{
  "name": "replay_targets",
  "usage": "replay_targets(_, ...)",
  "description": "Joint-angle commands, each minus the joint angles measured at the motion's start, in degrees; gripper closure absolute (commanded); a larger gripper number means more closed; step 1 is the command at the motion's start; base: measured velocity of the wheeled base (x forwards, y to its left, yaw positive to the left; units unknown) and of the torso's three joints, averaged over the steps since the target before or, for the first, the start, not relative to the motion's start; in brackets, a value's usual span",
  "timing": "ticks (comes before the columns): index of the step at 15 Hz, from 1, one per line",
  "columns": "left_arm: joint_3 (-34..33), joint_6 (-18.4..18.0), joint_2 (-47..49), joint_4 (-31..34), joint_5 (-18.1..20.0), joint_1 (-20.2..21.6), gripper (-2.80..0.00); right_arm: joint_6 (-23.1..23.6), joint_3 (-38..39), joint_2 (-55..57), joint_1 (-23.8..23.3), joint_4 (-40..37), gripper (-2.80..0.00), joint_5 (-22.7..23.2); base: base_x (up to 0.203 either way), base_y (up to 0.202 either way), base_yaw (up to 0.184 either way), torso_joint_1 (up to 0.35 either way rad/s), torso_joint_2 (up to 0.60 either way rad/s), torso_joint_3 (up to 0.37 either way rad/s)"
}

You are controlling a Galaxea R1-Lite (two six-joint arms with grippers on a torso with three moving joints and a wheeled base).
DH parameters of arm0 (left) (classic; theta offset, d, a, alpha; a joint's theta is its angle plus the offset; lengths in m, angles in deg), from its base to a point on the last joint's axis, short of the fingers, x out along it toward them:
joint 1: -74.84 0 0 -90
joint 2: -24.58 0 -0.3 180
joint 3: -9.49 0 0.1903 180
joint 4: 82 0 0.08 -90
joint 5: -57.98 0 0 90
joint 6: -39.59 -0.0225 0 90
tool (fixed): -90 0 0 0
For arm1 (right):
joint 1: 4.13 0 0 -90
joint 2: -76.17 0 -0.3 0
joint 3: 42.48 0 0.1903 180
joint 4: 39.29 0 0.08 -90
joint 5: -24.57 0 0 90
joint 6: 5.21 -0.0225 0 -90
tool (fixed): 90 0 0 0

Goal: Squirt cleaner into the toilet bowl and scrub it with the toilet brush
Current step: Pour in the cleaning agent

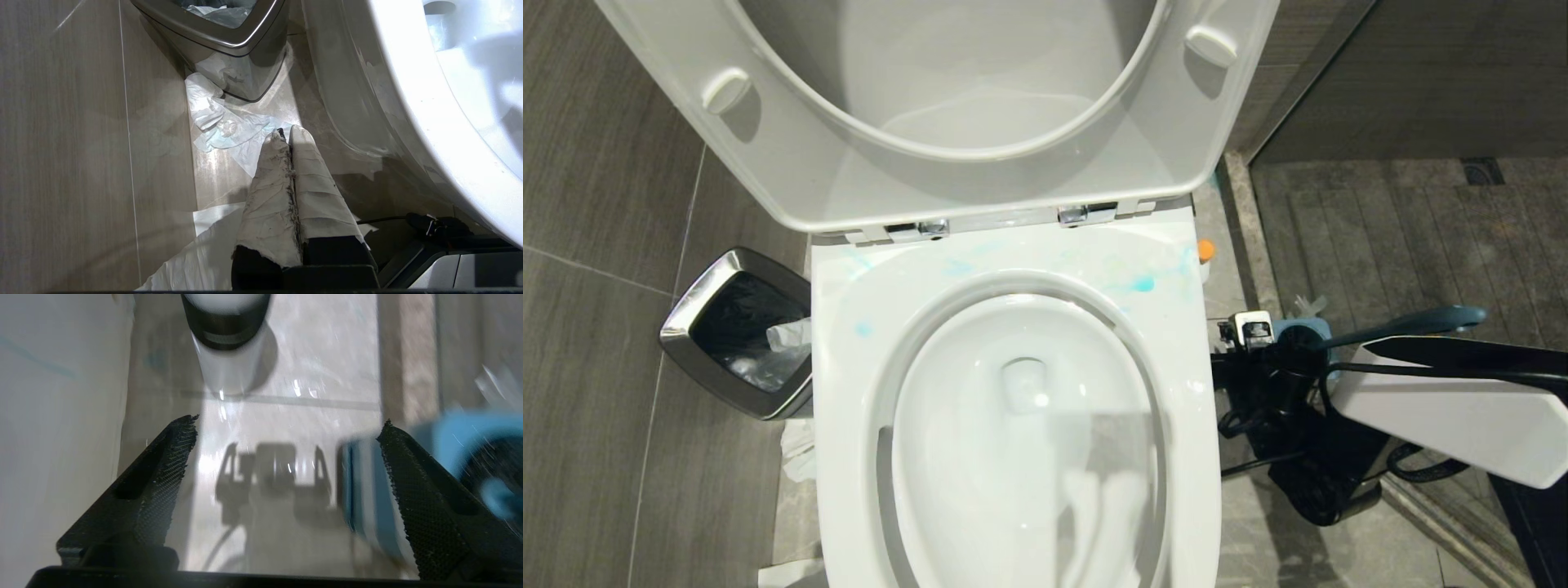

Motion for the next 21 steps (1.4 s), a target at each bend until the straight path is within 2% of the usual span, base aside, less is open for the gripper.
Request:
replay_targets(1,0.00,-0.02,0.07,0.00,0.00,0.01,0.00,0.93,-7.73,5.55,-0.45,0.54,-2.80,0.75,0.000,0.000,0.000,0.000,0.00,0.000)
replay_targets(5,0.00,-0.03,0.07,0.00,0.00,0.01,0.00,3.60,-17.95,10.67,-2.05,0.54,-2.80,4.90,0.000,0.000,0.000,0.000,0.00,0.000)
replay_targets(8,0.00,-0.03,0.07,0.00,0.00,0.01,0.00,6.06,-25.66,13.34,-2.83,0.54,-2.80,5.87,0.000,0.000,0.000,0.000,0.00,0.000)
replay_targets(10,0.00,-0.03,0.07,0.00,0.00,0.01,0.00,8.38,-29.88,14.68,-2.86,0.54,-2.80,8.61,0.000,0.000,0.000,0.000,0.00,0.000)
replay_targets(13,0.00,0.05,0.07,0.00,0.00,0.01,0.00,10.18,-33.81,16.41,-2.68,0.54,-2.80,10.90,0.000,0.000,0.000,0.000,0.00,0.000)
replay_targets(21,0.00,-0.03,0.07,0.00,0.00,0.01,0.00,12.91,-39.31,19.51,-2.67,0.54,-2.80,11.09,0.000,0.000,0.000,0.000,0.00,0.000)
